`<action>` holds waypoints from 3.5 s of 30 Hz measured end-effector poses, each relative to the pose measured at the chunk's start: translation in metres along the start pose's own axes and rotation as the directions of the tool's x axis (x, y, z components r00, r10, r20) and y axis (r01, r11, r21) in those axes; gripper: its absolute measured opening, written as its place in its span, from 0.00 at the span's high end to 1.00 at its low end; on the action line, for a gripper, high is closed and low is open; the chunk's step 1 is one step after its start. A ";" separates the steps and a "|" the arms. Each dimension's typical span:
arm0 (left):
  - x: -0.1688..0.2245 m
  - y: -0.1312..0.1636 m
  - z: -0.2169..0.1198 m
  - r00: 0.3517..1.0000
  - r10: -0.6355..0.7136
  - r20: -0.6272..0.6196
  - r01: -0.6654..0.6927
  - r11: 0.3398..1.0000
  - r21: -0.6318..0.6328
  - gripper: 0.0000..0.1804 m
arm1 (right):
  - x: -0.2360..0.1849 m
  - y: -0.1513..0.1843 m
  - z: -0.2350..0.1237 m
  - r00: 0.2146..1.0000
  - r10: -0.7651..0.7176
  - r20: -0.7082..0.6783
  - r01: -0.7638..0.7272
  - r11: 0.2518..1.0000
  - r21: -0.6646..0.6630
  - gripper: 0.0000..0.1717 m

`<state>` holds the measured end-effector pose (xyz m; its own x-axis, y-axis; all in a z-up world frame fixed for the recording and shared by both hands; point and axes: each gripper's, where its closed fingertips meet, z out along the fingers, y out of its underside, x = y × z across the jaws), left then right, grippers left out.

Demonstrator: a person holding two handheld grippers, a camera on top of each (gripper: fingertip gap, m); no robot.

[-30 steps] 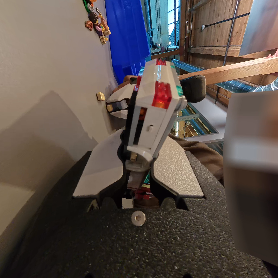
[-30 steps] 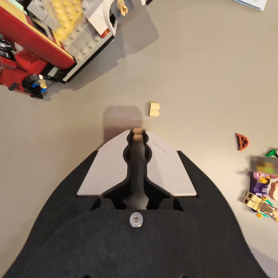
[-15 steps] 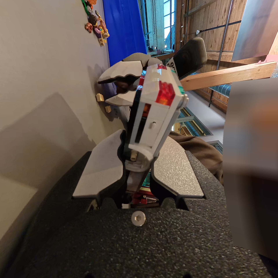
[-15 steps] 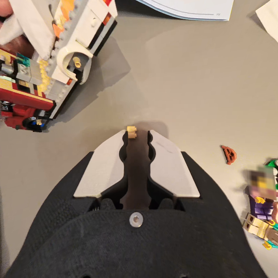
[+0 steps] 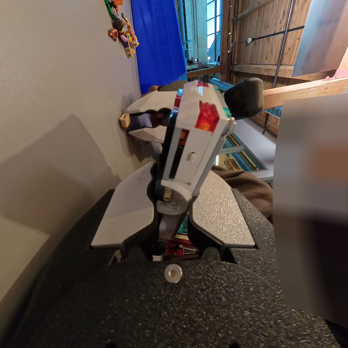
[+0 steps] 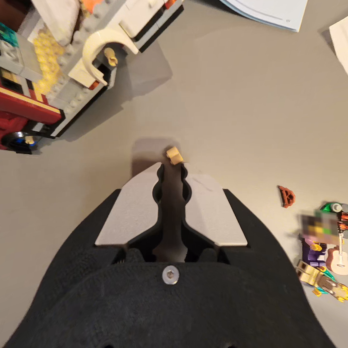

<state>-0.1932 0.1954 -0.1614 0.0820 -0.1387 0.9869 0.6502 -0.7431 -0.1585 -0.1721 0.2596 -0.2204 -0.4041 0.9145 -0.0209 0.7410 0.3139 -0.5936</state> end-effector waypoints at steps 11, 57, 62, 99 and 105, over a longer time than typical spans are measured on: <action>-0.001 0.001 0.000 1.000 0.002 0.007 -0.001 1.000 -0.002 0.83 | -0.004 -0.016 -0.006 0.988 -0.148 -0.036 0.151 0.984 0.093 0.88; -0.003 -0.002 -0.002 1.000 -0.017 0.018 0.016 1.000 0.010 0.82 | 0.000 -0.012 0.007 0.996 -0.075 -0.041 0.079 0.993 0.092 0.89; -0.004 -0.002 -0.003 1.000 -0.019 0.020 0.019 1.000 0.011 0.82 | -0.001 -0.018 0.004 0.997 -0.076 -0.024 0.078 0.990 0.120 0.89; -0.012 0.001 0.001 0.994 -0.091 0.065 0.089 0.995 0.032 0.82 | -0.020 -0.016 0.009 0.979 -0.202 -0.024 0.204 0.973 0.111 0.90; -0.007 -0.006 -0.003 0.995 -0.100 0.025 0.098 0.993 0.071 0.82 | -0.028 -0.027 -0.015 0.987 -0.160 0.025 0.153 0.970 0.189 0.89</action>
<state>-0.1996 0.1985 -0.1671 0.0352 -0.0477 0.9982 0.7073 -0.7045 -0.0586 -0.1732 0.2294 -0.1919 -0.5309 0.8457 0.0544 0.5555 0.3958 -0.7313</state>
